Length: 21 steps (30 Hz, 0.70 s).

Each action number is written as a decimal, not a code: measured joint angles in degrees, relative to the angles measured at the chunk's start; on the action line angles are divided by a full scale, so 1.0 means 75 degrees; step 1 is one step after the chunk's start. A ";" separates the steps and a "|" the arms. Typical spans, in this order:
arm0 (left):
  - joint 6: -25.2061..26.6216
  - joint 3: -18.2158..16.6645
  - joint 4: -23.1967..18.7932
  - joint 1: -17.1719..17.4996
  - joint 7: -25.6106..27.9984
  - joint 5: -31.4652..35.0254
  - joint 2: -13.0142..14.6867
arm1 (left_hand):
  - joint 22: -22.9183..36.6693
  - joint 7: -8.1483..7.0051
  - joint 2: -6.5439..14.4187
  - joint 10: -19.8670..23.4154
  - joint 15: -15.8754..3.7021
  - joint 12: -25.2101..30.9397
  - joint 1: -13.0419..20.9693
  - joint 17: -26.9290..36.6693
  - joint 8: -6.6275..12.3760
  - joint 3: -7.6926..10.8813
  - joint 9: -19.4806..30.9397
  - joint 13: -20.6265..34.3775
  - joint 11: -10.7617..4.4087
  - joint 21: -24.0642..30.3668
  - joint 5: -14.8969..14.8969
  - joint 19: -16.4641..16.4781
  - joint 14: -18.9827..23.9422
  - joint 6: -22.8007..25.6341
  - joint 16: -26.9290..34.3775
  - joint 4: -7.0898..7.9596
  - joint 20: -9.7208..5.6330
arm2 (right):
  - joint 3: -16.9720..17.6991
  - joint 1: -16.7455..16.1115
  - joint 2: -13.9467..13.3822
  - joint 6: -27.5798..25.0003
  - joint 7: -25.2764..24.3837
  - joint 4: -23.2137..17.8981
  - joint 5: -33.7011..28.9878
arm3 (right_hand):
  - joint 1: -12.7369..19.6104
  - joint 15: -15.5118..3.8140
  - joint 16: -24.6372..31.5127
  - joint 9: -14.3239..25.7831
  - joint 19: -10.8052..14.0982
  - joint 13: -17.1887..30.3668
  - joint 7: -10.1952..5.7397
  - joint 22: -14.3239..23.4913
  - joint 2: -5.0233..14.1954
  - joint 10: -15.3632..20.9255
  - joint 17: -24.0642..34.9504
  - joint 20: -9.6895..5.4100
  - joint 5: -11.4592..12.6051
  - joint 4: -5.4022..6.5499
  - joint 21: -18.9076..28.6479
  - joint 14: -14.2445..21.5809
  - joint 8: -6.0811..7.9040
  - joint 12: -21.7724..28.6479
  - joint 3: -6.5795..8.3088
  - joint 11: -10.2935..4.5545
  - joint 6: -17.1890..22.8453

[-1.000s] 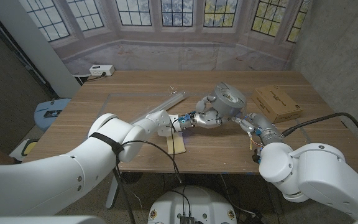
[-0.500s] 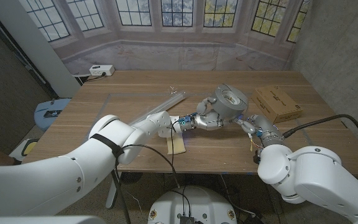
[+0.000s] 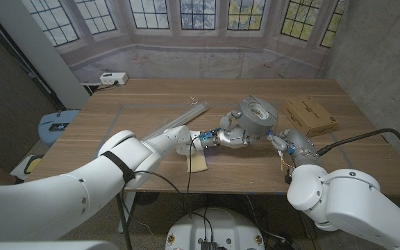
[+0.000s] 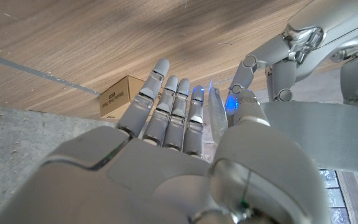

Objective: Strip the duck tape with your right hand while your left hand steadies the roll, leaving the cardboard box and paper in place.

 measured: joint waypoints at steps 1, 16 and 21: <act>-0.0004 0.0054 -0.0002 -0.0005 -0.0001 -0.0052 0.0010 | 0.0000 0.0000 0.0000 0.0000 0.0000 0.0044 0.0000 0.0000 0.0085 0.0000 0.0000 -0.0004 0.0000 0.0125 -0.0001 -0.0001 0.0000 0.0000 0.0000 0.0000 0.0001 | -0.0036 -0.0022 0.0010 0.0000 0.0001 0.0000 -0.0146 | 0.0016 -0.0011 0.0000 0.0000 0.0137 0.0000 -0.0031 0.0004 -0.0016 0.0133 -0.0002 -0.0024 0.0000 0.0009 0.0029 0.0149 0.0026 0.0035 0.0041 -0.0010 0.0142; -0.0025 0.0790 -0.0075 -0.0047 -0.0009 -0.0599 0.0146 | -0.0002 0.0000 0.0000 0.0000 0.0000 0.0074 0.0000 -0.0001 0.0164 0.0010 0.0000 -0.0007 0.0000 0.0140 -0.0030 -0.0016 0.0000 0.0000 0.0000 -0.0010 0.0014 | -0.0361 -0.0226 0.0057 -0.0001 0.0001 -0.0011 -0.1318 | 0.0258 -0.0280 0.0112 -0.0023 0.1254 -0.0060 -0.0343 0.0004 0.0002 0.1413 -0.0073 -0.0430 -0.0032 -0.0008 0.0251 0.1630 0.0115 0.0257 0.0307 -0.0264 0.1499; -0.0025 0.0974 -0.0094 -0.0051 -0.0009 -0.0696 0.0187 | -0.0032 0.0000 0.0000 0.0000 0.0000 0.0075 0.0000 -0.0001 0.0193 0.0010 0.0000 -0.0007 0.0000 0.0223 -0.0028 -0.0019 0.0000 0.0000 0.0000 -0.0010 0.0017 | -0.0362 -0.0248 -0.0013 0.0001 -0.0002 -0.0012 -0.1462 | 0.0266 -0.0305 0.0112 -0.0022 0.1385 -0.0060 -0.0363 0.0004 -0.0005 0.1500 -0.0073 -0.0459 -0.0031 0.0064 0.0311 0.1763 0.0115 0.0257 0.0380 -0.0249 0.1615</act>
